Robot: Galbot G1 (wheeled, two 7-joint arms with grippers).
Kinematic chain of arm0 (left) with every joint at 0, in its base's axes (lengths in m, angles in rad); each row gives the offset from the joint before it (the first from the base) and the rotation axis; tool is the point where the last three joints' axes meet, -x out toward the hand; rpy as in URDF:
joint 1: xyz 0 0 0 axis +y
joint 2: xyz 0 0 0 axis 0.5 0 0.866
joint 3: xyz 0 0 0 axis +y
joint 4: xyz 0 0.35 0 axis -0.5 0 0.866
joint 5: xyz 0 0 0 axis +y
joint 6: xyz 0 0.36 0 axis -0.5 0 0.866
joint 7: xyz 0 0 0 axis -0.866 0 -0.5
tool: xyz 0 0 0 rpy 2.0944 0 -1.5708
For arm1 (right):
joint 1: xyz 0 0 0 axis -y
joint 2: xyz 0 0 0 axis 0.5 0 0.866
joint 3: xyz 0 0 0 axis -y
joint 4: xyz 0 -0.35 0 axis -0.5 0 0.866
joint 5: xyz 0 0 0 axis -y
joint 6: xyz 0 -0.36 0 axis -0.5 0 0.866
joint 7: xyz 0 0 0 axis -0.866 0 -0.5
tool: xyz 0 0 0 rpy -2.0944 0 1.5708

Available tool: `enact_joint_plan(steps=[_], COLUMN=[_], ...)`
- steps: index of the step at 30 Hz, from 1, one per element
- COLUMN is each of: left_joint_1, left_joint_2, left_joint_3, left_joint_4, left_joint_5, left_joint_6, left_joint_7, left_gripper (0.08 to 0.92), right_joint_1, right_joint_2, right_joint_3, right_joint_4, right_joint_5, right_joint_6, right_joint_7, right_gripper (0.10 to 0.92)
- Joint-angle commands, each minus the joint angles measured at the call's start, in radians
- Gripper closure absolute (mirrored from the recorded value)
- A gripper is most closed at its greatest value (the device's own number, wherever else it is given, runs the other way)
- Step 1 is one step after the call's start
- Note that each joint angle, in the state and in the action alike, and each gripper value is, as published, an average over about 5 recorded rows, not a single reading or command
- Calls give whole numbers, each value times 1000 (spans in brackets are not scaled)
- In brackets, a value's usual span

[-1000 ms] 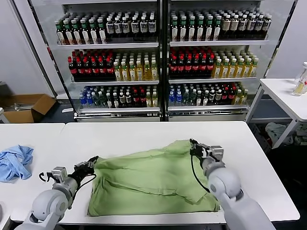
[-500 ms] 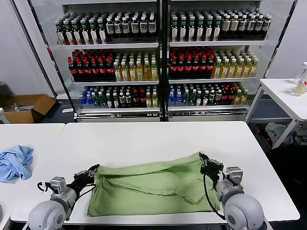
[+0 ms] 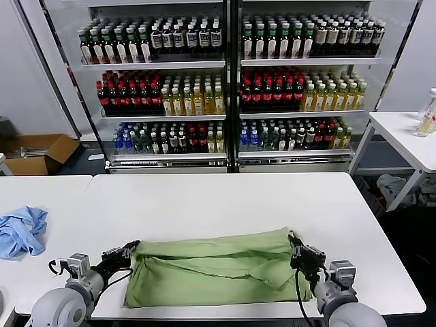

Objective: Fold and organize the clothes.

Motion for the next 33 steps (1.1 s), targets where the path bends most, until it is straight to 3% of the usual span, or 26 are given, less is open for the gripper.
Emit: enact_joint_plan(steps=[1,5,8,16,19,28,33], left_joint_1=[8,21,33,98,125,98,71], left_joint_2=[-3,-9,-14,-76,-117,-210,-236], left_joint_3=[-4,-25,-52,4,59,141,156], left_joint_4=[4,-24,-67,-219,-241,-184,-155], left_joint_5=[39,42,32,-9,-6,-16,-39], left_joint_6=[60,59,55,9,4,-45,-60], left_joint_7=[8,-23,-70,-399,-473,-559,-594], left_gripper=[915,872,787,554,467,219,179], right_joint_1=[-65,-62,-58,-54,-51,-45,-49], right_joint_2=[10,11,8,21,26,25,31], right_joint_3=[1,9,25,17,1,-38,-46], right_joint_4=[-21,-22,-7,3,-3,2,2], right_joint_5=[-74,-85,-85,-112,-128,-175,-195], right_joint_6=[0,0,1,0,0,0,0], right_joint_7=[-5,1,2,23,31,37,37], right_gripper=[919,903,837,603,516,262,206])
